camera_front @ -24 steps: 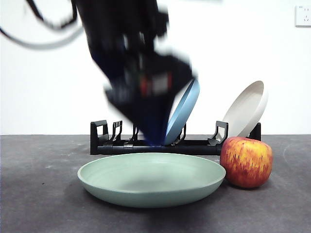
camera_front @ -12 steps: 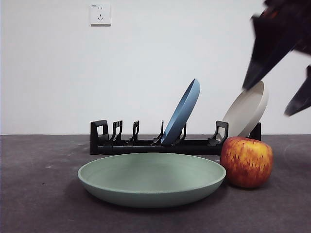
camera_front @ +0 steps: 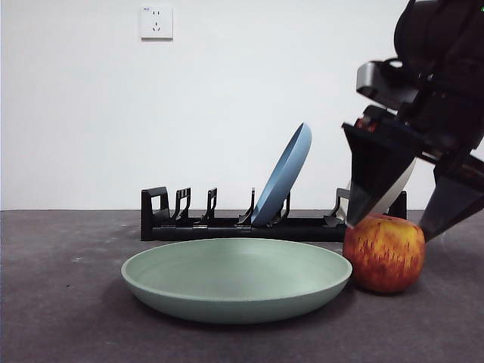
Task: Take the green plate from the plate rack,put the plate on the table,take the apple from the table,put the apple in the plate
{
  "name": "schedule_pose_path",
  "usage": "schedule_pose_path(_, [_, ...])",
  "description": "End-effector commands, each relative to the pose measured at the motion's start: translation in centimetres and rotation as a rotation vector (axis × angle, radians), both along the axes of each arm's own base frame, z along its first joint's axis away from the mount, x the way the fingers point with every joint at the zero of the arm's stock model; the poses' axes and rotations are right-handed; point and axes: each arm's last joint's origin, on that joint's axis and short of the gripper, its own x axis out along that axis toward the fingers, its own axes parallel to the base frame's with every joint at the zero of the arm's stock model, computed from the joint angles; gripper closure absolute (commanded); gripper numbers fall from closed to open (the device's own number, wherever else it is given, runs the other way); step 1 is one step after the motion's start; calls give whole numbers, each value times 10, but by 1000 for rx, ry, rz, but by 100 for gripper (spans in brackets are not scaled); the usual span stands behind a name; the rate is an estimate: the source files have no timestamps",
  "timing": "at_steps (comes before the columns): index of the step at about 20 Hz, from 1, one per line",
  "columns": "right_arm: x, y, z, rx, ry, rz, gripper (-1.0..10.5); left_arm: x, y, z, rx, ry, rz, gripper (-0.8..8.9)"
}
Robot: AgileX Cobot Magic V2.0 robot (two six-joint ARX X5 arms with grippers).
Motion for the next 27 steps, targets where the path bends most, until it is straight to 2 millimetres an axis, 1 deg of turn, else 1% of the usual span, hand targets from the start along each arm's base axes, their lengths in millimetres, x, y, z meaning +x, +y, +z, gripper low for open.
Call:
schedule_pose_path(1, [4, 3, -7, 1, 16, 3, 290, 0, 0, 0, -6, 10, -6, 369])
schedule_pose_path(2, [4, 3, -9, 0, 19, 4, 299, 0, 0, 0, -6, 10, -6, 369])
schedule_pose_path(4, [5, 5, -12, -1, 29, 10, 395, 0, 0, 0, -6, 11, -6, 369])
schedule_pose_path(6, [5, 5, -13, -2, 33, 10, 465, 0, 0, 0, -6, 10, -6, 369])
schedule_pose_path(8, [6, 5, -13, -3, 35, 9, 588, 0, 0, 0, -6, 10, -6, 369])
schedule_pose_path(10, [6, 5, -13, -3, 35, 9, 737, 0, 0, 0, -6, 10, -6, 369])
schedule_pose_path(12, [6, 5, -13, -3, 36, 9, 825, 0, 0, 0, -6, 10, -6, 369])
schedule_pose_path(14, [6, 5, -13, -3, 35, 10, 971, 0, 0, 0, -6, 11, -6, 369])
schedule_pose_path(16, [6, 5, -13, -5, 33, 9, 963, 0, 0, 0, -6, 10, -6, 369])
schedule_pose_path(18, [4, 4, -9, -4, 15, 6, 963, 0, 0, 0, -5, 11, -6, 369])
schedule_pose_path(20, [1, 2, 4, -10, -36, -15, 963, 0, 0, 0, -6, 11, -6, 370])
schedule_pose_path(24, [-14, -4, 39, 33, -168, -46, 963, 0, 0, 0, -4, 11, -6, 370])
schedule_pose_path(25, [-18, -4, 46, 49, -190, -47, 963, 0, 0, 0, -4, 11, -7, 370])
schedule_pose_path(27, [-23, 2, 51, 65, -211, -21, 963, 0, 0, 0, -5, 11, -6, 370])
